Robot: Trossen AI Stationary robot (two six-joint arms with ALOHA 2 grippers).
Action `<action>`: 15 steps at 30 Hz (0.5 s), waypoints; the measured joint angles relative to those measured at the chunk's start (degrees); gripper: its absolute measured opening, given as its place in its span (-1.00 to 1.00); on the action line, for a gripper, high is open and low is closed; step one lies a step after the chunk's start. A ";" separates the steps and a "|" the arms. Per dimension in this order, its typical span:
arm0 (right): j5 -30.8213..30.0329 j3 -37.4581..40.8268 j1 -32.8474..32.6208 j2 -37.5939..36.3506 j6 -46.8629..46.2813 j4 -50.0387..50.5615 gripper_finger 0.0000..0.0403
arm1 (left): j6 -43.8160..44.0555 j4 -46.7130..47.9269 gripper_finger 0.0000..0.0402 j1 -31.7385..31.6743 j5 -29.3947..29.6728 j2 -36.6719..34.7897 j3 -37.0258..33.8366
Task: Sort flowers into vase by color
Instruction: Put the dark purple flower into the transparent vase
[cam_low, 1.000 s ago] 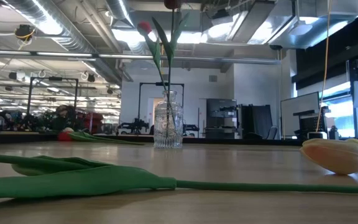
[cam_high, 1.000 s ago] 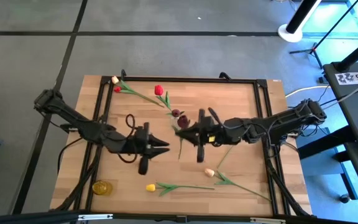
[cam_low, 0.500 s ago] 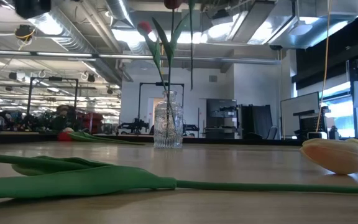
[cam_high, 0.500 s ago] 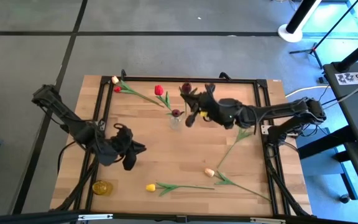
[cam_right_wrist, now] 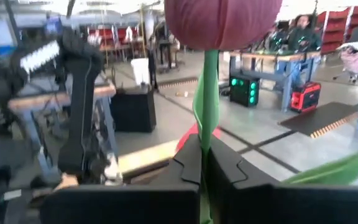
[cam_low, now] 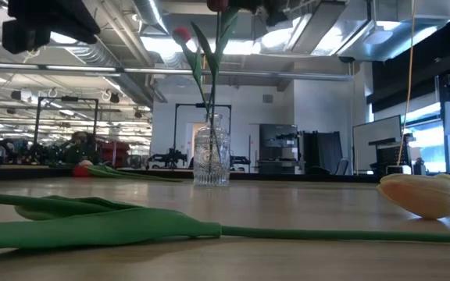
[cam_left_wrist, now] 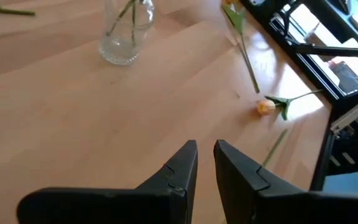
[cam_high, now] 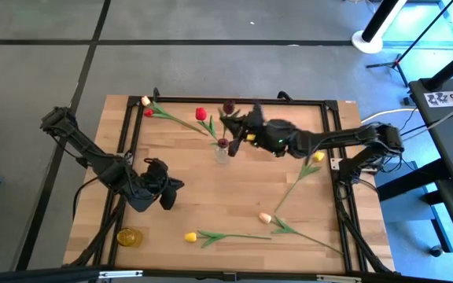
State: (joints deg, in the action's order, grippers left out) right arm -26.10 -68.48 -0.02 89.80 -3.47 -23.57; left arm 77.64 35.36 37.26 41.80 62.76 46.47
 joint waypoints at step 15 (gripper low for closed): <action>-3.07 -0.68 0.51 -1.26 3.76 -4.28 -0.95 | -1.42 1.45 -0.74 -0.40 -0.97 0.00 -0.28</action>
State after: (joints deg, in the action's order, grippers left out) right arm -29.17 -69.17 0.49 88.53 0.30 -27.86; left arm 76.22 36.81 36.86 40.82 62.76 46.19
